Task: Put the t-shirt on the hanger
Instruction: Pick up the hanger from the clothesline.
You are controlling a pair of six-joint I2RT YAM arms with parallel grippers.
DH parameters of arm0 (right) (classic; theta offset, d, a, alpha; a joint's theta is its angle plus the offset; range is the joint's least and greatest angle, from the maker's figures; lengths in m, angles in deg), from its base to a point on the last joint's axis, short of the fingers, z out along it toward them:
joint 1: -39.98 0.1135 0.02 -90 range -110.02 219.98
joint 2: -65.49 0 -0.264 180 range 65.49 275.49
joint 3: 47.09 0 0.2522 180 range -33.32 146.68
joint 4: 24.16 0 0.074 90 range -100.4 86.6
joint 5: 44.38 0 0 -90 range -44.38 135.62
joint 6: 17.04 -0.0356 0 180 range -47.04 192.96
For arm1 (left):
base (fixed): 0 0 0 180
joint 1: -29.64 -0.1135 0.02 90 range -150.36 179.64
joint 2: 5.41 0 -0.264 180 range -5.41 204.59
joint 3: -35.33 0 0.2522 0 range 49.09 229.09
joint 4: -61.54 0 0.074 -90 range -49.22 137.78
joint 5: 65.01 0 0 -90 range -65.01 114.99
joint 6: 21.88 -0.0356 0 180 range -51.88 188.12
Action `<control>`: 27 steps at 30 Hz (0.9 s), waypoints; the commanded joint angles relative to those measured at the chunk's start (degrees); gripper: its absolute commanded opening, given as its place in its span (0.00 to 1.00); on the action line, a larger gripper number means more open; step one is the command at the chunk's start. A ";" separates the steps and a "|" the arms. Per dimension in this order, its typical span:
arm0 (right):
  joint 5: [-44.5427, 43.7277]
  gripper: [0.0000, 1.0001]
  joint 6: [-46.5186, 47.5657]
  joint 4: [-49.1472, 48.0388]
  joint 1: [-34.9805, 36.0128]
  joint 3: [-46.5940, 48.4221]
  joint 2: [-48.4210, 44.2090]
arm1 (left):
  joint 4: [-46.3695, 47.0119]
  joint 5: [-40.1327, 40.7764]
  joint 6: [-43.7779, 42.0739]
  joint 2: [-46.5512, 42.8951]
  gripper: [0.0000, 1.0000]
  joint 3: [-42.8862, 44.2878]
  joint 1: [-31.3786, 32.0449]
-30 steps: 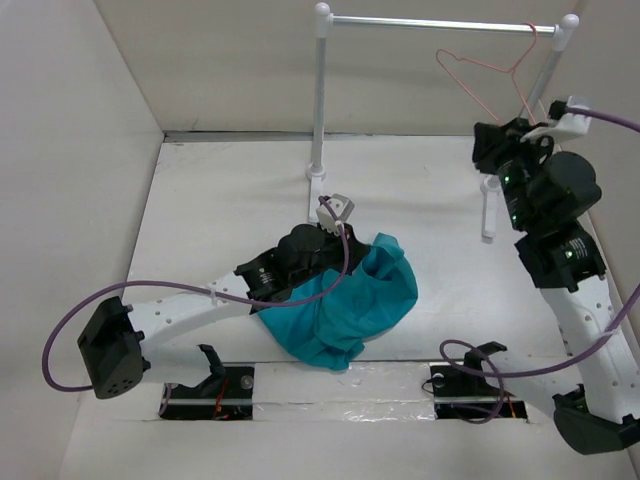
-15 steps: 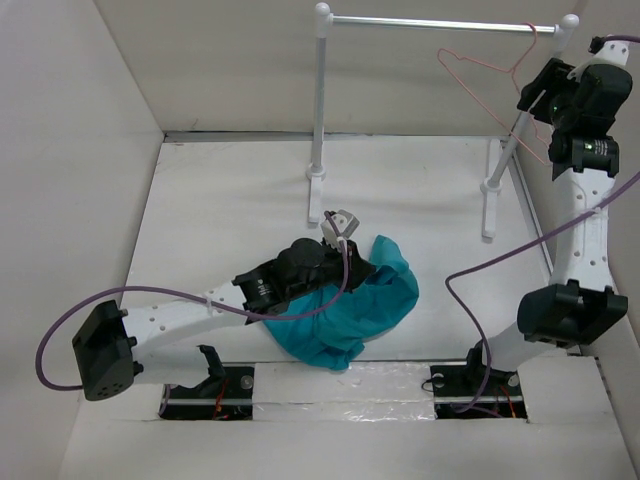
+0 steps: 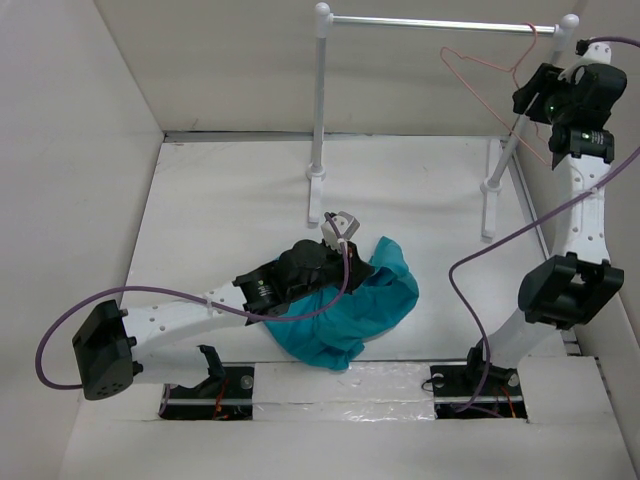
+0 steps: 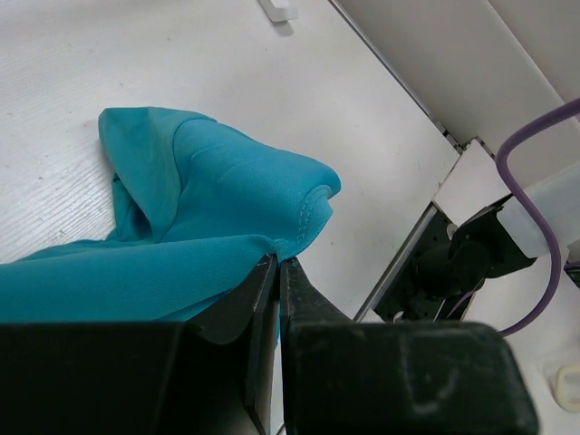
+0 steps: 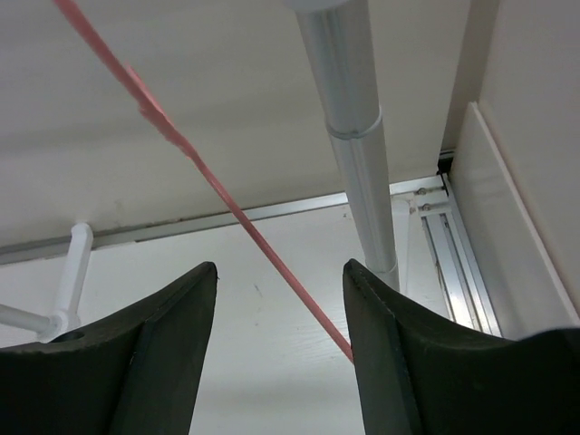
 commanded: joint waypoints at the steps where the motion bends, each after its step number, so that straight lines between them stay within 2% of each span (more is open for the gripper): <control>1: 0.99 0.63 1.59 -4.05 1.09 -0.01 2.22 | 1.86 0.46 -0.95 -1.04 0.00 1.34 -0.05; 5: 1.15 0.61 3.44 -5.36 2.31 0.51 4.07 | 1.95 -0.24 -0.78 -0.33 0.00 1.77 -0.05; 7: 1.69 0.56 3.44 -6.86 2.93 0.16 3.99 | 3.44 -0.59 -0.69 -0.60 0.00 0.46 -0.05; 8: 1.86 0.52 3.53 -7.39 2.93 -0.97 3.90 | 3.80 -0.51 -0.69 -0.42 0.00 0.28 -0.05; 12: 0.55 0.24 3.44 -12.21 5.04 -5.09 0.75 | 3.88 -1.03 -0.78 0.55 0.00 0.72 -0.05; 14: -0.76 0.16 3.70 -13.01 6.44 -6.16 -0.31 | 3.89 -0.77 -1.04 0.81 0.00 0.72 -0.05; 15: -2.34 0.06 3.97 -13.97 6.45 -7.30 -1.10 | 3.36 -0.51 -1.13 0.98 0.00 1.50 -0.05; 16: -2.96 0.01 4.06 -14.51 7.23 -7.74 -2.50 | 2.84 -0.42 -1.13 1.07 0.00 1.77 -0.05; 27: -8.77 0.00 4.32 -19.17 11.28 -14.51 -14.81 | 2.92 0.81 -0.86 1.07 0.00 2.38 -0.05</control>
